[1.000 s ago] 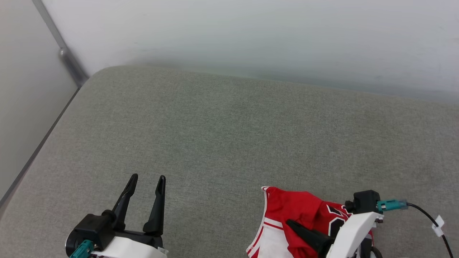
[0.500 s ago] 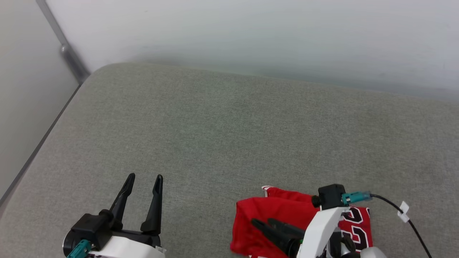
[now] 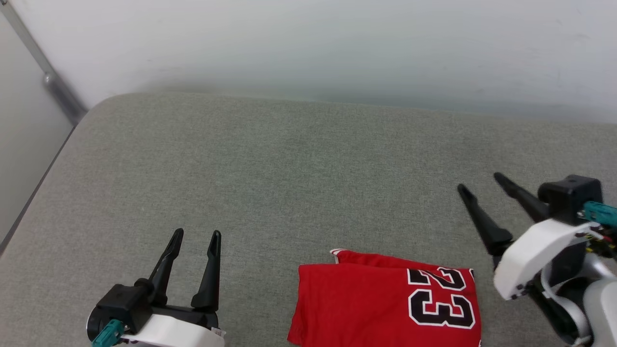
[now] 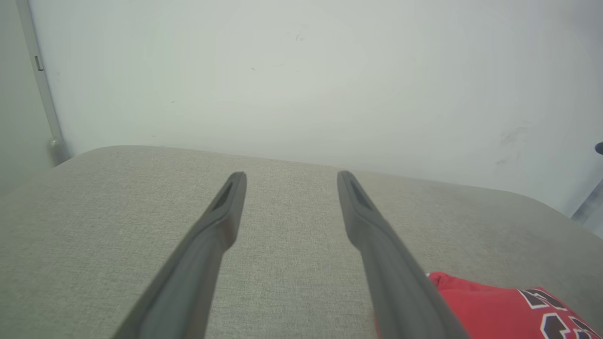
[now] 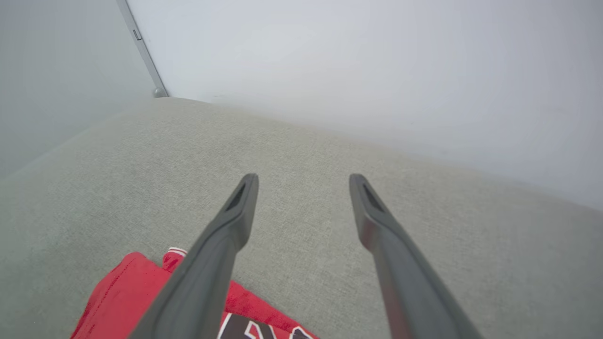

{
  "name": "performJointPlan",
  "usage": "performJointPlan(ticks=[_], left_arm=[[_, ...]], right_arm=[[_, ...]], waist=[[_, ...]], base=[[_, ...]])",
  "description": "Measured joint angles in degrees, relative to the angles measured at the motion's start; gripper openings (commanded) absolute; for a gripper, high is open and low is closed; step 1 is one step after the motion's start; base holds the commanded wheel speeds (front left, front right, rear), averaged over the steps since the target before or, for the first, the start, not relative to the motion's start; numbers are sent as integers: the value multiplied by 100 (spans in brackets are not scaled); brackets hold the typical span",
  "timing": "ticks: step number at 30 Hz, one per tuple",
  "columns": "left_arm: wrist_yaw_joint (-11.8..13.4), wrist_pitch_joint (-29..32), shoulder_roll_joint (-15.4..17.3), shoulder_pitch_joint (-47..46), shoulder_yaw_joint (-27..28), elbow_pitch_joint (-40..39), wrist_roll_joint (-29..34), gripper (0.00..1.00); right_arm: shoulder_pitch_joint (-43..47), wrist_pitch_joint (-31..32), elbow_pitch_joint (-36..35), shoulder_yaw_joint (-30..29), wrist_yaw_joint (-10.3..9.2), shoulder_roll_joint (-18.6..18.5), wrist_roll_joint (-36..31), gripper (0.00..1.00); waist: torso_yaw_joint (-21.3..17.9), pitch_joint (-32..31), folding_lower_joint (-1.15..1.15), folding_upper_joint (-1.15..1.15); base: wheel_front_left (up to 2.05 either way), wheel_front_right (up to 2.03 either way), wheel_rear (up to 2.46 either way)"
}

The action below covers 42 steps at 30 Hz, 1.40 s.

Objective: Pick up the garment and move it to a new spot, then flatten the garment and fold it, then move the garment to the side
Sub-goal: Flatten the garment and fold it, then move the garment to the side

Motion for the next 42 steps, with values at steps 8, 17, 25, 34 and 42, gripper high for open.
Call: performJointPlan(ticks=[8, 17, 25, 34, 42], left_arm=[[0, 0, -36, -24, -31, -26, -18, 100], [0, 0, -53, 26, -89, -118, -37, 100], [0, 0, -25, 34, -111, -231, -43, 100], [0, 0, -29, 43, -191, -240, 8, 100], [0, 0, -27, 51, -225, -240, 35, 100]], right_arm=[[453, -1545, -59, -784, 0, -491, -519, 100], [1504, -2356, -834, -1277, 0, 280, -973, 100], [1949, -2561, -1023, -1339, 1, 789, -1232, 100], [2093, -2540, -839, -1266, 0, 931, -1239, 100], [2105, -1756, -950, -1281, 0, 772, -1224, 100]], waist=[[-184, -7, 0, 0], [-299, -20, 0, 0], [-302, -44, 0, 0], [-325, -54, 0, 0], [-297, -19, 0, 0]], base=[[0, 0, 0], [0, 0, 0], [0, 0, 0], [0, 0, 0], [0, 0, 0]])
